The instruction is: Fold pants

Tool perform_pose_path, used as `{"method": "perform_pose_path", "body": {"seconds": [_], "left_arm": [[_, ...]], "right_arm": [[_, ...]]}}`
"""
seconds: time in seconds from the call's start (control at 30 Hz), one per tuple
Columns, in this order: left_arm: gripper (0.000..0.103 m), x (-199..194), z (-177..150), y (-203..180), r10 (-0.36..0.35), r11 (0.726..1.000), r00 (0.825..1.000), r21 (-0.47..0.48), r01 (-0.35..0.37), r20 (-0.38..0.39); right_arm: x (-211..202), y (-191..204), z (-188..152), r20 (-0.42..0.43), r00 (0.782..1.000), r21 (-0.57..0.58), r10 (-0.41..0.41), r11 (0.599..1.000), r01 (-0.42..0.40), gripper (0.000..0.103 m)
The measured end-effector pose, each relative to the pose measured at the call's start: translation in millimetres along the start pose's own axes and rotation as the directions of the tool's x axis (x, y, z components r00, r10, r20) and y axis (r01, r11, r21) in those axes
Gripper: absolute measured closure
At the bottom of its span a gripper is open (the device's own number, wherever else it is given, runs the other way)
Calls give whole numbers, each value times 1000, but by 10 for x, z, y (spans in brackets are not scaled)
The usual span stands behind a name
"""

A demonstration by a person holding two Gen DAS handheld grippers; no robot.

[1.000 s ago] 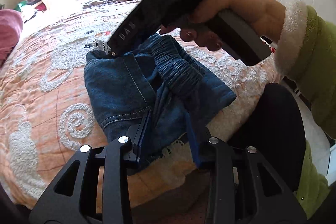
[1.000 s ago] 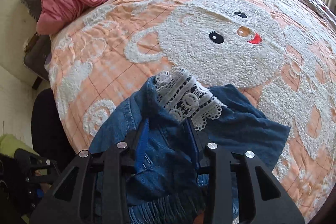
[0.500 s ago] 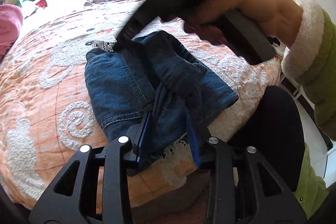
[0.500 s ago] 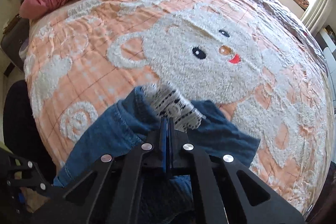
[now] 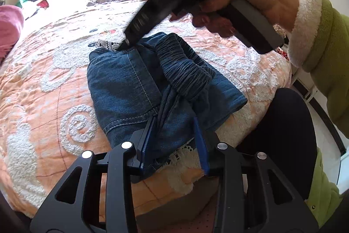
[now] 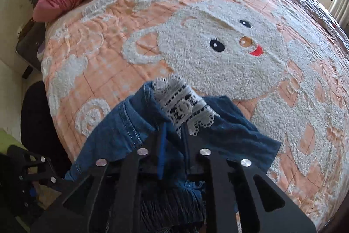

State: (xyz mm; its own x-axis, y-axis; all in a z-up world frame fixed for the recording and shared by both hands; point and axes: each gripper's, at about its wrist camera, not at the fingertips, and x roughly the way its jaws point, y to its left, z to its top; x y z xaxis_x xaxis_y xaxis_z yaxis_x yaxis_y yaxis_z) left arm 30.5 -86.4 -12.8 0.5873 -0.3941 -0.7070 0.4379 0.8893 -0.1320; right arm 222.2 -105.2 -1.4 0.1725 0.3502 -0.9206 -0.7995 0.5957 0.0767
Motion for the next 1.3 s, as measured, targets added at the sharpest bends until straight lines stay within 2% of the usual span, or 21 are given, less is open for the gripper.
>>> {"method": "perform_pose_path", "body": {"seconds": [0.03, 0.13, 0.33, 0.4, 0.43, 0.47, 0.6, 0.73, 0.87, 0.97, 1.1, 1.17, 1.3], "left_arm": [[75, 0, 0, 2, -1, 1000, 1000, -1, 1, 0], [75, 10, -4, -9, 5, 1000, 1000, 3, -5, -2], [70, 23, -17, -38, 12, 1000, 1000, 9, -12, -2], [70, 31, -21, -32, 15, 1000, 1000, 3, -15, -4], [70, 33, -21, -24, 14, 1000, 1000, 0, -14, -4], [69, 34, -21, -18, 10, 1000, 1000, -3, -10, -4], [69, 39, -23, -28, 9, 1000, 1000, -3, -9, 1], [69, 30, -16, 0, 17, 1000, 1000, -10, -17, 5], [69, 34, -10, 15, 32, 999, 999, -17, -32, 7], [69, 34, -7, 21, 31, 999, 999, -24, -31, 8], [69, 39, -9, 14, 24, 999, 1000, -27, -24, 7], [69, 49, -14, -3, 22, 999, 1000, -25, -22, 3], [67, 46, -11, 10, 20, 1000, 1000, -23, -20, 1]], "right_arm": [[28, 23, -29, -22, 1000, -7, 11, 1000, -12, 74], [-6, 124, -89, -13, 1000, -31, 19, 999, -20, 74], [187, 231, -49, -33, 994, -56, -104, 993, 102, 72], [257, 265, -41, -35, 991, -59, -130, 990, 128, 76], [272, 293, -39, -32, 992, -65, -122, 991, 120, 89], [274, 322, -41, -24, 991, -72, -128, 989, 126, 92], [230, 432, -51, 29, 968, -104, -250, 962, 251, 98], [171, 415, 47, 72, 957, -94, -283, 953, 289, 98], [339, 401, 130, 55, 962, -110, -268, 956, 273, 98], [427, 376, 96, 78, 963, -104, -260, 958, 267, 98], [320, 228, 42, 127, 970, 0, -207, 978, 208, 93], [202, 158, 16, 155, 972, 54, -174, 984, 167, 86], [-143, 127, -85, 231, 961, 111, -149, 986, 126, 78]]}}
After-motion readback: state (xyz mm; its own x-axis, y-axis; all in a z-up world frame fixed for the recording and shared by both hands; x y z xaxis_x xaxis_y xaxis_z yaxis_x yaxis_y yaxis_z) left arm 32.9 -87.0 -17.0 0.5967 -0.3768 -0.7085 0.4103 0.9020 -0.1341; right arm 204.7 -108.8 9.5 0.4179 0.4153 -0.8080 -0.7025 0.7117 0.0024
